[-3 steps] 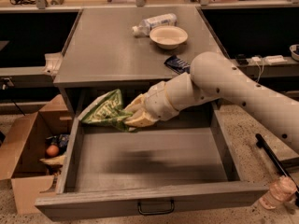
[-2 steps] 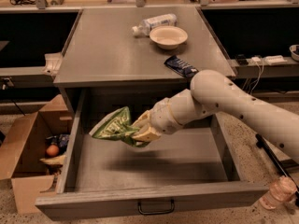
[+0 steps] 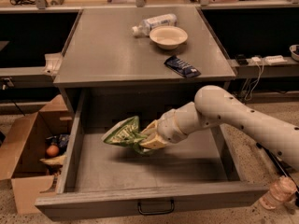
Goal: Place green jalapeno chip bag into top drawer
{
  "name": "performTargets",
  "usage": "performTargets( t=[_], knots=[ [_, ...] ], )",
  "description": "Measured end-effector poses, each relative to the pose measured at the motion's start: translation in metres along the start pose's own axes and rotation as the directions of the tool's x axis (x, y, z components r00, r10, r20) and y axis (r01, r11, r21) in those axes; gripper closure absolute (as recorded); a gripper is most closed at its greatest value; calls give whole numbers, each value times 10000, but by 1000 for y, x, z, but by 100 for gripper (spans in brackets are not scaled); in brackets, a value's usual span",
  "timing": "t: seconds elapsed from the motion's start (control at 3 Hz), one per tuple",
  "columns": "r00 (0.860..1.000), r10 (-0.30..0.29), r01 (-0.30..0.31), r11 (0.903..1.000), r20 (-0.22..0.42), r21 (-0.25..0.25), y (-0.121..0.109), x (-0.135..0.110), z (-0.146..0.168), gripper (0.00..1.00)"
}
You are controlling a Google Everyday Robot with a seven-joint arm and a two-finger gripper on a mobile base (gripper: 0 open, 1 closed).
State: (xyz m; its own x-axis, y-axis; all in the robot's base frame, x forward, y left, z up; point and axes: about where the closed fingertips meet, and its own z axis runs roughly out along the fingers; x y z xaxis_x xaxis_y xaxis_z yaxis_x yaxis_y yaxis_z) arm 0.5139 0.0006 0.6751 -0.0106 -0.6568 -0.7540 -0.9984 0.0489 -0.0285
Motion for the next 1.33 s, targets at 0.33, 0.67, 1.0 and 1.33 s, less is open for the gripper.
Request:
performTargets(
  t=[0.33, 0.67, 1.0, 1.33],
  knots=[
    [10000, 0, 0, 10000, 0, 0, 0, 0, 0, 50],
    [10000, 0, 0, 10000, 0, -1, 0, 0, 0, 27],
    [10000, -1, 1, 10000, 0, -2, 0, 0, 0, 0],
    [10000, -1, 1, 10000, 0, -2, 0, 0, 0, 0]
  ],
)
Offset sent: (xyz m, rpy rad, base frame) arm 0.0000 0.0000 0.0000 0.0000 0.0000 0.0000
